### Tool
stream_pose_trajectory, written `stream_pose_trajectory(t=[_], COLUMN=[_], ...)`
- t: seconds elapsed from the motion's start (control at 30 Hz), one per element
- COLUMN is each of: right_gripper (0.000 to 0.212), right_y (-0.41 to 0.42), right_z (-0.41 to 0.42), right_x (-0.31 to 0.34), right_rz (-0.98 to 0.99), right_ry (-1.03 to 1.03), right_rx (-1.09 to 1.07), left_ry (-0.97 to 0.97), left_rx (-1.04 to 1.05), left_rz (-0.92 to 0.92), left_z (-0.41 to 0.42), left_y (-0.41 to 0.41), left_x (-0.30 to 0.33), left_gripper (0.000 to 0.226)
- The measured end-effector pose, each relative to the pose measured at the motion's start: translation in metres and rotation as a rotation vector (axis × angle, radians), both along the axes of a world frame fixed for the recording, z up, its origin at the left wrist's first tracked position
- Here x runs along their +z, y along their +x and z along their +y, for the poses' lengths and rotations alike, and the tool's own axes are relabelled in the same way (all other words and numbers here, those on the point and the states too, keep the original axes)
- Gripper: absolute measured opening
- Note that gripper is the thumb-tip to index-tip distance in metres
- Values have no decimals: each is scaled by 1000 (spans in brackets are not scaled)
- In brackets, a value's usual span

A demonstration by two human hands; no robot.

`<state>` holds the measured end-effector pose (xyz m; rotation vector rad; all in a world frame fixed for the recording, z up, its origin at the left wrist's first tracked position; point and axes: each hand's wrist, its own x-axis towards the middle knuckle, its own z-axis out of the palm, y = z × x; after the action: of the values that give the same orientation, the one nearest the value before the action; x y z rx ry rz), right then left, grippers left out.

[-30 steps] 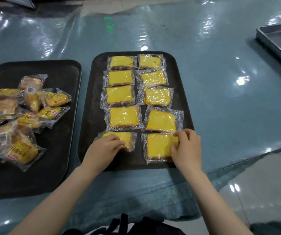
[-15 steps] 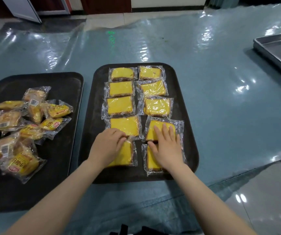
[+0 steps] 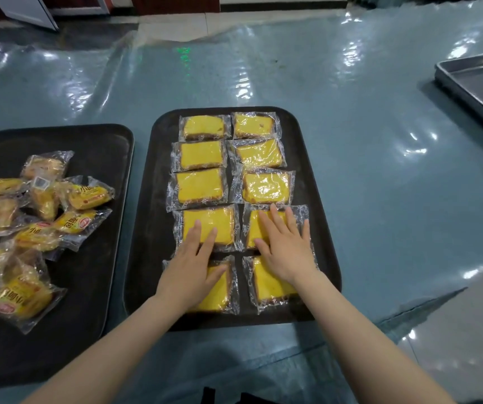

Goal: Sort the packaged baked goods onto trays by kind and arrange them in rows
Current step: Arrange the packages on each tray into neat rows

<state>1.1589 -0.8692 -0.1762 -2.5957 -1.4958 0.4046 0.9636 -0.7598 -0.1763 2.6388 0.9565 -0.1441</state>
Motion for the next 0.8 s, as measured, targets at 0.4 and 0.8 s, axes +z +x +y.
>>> stream_pose_trajectory(t=[0.4, 0.8], right_gripper=[57, 58], right_y=[-7, 27], right_z=[1, 61], right_x=[-9, 5], right_rz=[-38, 43], right_ry=[-26, 11], right_rx=[89, -63], left_ry=[62, 106], left_rx=[-25, 57], left_rz=[140, 67], left_z=[3, 50], left_y=[18, 59], left_x=[-14, -10], left_gripper=[80, 84])
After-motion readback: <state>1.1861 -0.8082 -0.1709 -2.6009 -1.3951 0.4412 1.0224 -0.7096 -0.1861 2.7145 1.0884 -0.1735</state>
